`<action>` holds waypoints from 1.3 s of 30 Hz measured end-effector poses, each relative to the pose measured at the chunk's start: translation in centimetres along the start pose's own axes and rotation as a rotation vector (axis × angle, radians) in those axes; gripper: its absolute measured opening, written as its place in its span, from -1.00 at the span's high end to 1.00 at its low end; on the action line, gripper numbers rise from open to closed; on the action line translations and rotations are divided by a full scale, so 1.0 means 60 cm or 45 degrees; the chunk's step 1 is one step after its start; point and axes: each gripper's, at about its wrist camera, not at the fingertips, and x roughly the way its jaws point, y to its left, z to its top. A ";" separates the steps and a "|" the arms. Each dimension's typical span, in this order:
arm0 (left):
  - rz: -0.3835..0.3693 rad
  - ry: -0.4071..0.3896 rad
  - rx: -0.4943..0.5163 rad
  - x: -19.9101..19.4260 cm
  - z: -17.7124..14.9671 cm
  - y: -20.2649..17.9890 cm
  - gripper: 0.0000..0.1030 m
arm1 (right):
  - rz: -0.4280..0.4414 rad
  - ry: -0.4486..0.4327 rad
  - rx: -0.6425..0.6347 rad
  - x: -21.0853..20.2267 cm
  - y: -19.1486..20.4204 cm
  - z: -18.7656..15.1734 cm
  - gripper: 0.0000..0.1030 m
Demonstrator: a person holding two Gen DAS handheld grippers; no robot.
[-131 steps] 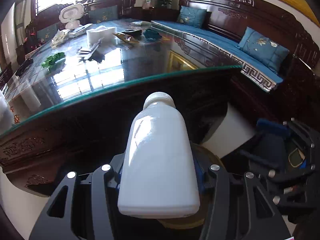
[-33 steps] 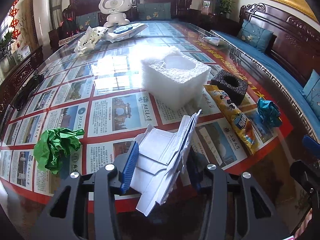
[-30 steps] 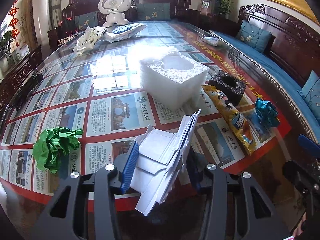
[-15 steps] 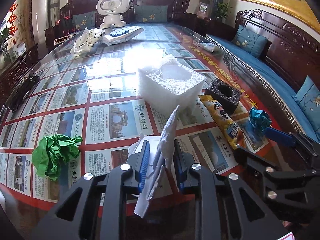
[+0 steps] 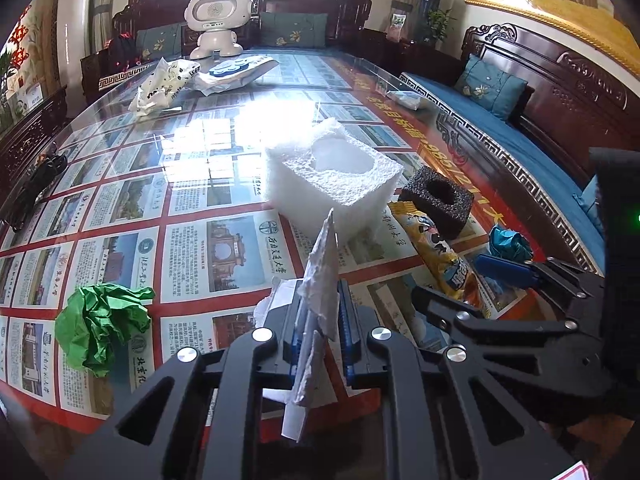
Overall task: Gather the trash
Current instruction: 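Grasp the folded white paper with the left gripper while the right grasps the yellow wrapper, then carry the white paper and yellow wrapper in both grippers down to the yellow bin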
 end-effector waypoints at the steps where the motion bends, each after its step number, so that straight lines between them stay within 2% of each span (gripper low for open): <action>1: -0.003 0.000 -0.003 0.000 0.000 0.001 0.70 | -0.005 0.007 0.007 0.004 -0.002 0.002 -0.31; 5: -0.006 0.004 0.001 0.001 0.001 0.002 0.70 | -0.001 0.009 0.038 0.007 -0.008 0.005 -0.27; 7: -0.008 0.007 0.003 0.002 0.001 0.002 0.70 | 0.004 0.012 0.040 0.008 -0.010 0.008 -0.17; 8: -0.007 0.008 0.003 0.002 0.001 0.002 0.70 | 0.004 0.007 0.046 0.007 -0.012 0.010 0.00; 9: -0.006 0.007 0.002 0.002 0.001 0.002 0.70 | 0.012 0.003 0.055 0.007 -0.015 0.011 0.10; 11: -0.010 0.009 -0.002 0.001 0.002 0.002 0.70 | 0.052 -0.001 0.081 0.007 -0.021 0.014 0.49; 12: -0.010 0.009 -0.003 0.001 0.001 0.002 0.70 | 0.063 -0.002 0.086 0.007 -0.022 0.015 0.52; 23: -0.018 0.010 -0.007 -0.012 -0.004 0.000 0.70 | 0.084 -0.078 0.079 -0.034 -0.016 -0.014 0.53; 28: -0.029 0.002 0.004 -0.027 -0.009 -0.010 0.78 | 0.087 -0.125 0.059 -0.069 -0.005 -0.025 0.53; 39: -0.069 -0.085 0.044 -0.109 -0.027 -0.035 0.78 | 0.115 -0.190 0.052 -0.138 0.012 -0.055 0.53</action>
